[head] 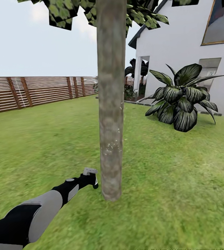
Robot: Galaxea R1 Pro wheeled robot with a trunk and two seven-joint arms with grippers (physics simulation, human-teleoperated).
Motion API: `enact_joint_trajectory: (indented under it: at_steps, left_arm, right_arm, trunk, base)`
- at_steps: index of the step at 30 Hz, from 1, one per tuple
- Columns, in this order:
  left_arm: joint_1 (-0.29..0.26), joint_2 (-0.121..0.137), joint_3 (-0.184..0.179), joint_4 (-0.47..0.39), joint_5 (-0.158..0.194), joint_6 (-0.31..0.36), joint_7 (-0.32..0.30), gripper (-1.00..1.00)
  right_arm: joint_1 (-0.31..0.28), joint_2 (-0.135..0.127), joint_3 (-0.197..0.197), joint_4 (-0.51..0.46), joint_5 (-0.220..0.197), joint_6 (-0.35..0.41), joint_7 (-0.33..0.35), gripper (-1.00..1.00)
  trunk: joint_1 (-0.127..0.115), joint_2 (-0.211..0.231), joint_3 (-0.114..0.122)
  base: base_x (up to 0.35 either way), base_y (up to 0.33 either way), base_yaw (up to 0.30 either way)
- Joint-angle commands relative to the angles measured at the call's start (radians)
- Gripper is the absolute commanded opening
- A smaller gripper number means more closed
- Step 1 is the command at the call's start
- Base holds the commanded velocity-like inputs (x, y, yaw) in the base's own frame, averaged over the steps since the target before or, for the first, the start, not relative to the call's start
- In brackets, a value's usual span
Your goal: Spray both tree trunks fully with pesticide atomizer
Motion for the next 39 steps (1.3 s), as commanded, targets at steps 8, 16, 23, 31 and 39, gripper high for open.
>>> enact_joint_trajectory:
  at_steps: [8, 16, 23, 31, 39]
  left_arm:
    - [0.0, -0.007, -0.006, -0.014, 0.03, 0.051, 0.007, -1.0]
    - [0.0, -0.049, -0.011, -0.466, 0.076, 0.532, 0.127, -1.0]
    - [0.0, -0.083, -0.012, -0.751, 0.074, 0.778, 0.133, -1.0]
    - [-0.018, -0.084, -0.011, -0.847, 0.073, 1.001, 0.133, -1.0]
    - [-0.224, -0.084, -0.01, -0.74, 0.072, 1.06, 0.129, -1.0]
  right_arm:
    - [0.0, -0.001, -0.001, -0.001, 0.001, 0.001, 0.0, 1.0]
    - [0.0, 0.017, 0.001, -0.037, -0.002, -0.002, -0.004, 1.0]
    - [0.0, 0.037, 0.0, -0.038, 0.0, -0.004, -0.002, 1.0]
    - [0.0, 0.041, 0.001, -0.037, 0.0, -0.004, -0.002, 1.0]
    - [0.0, 0.046, 0.0, -0.035, 0.0, -0.003, -0.002, 1.0]
  trunk:
    - [0.0, 0.0, 0.0]
    - [0.0, 0.0, 0.0]
    - [0.0, 0.0, 0.0]
    - [0.0, 0.0, 0.0]
    - [0.0, 0.0, 0.0]
  base:
    - [0.0, 0.037, -0.025]
    - [0.0, 0.0, 0.0]
    - [0.0, 0.0, 0.0]
    - [0.0, 0.0, 0.0]
    - [0.0, 0.0, 0.0]
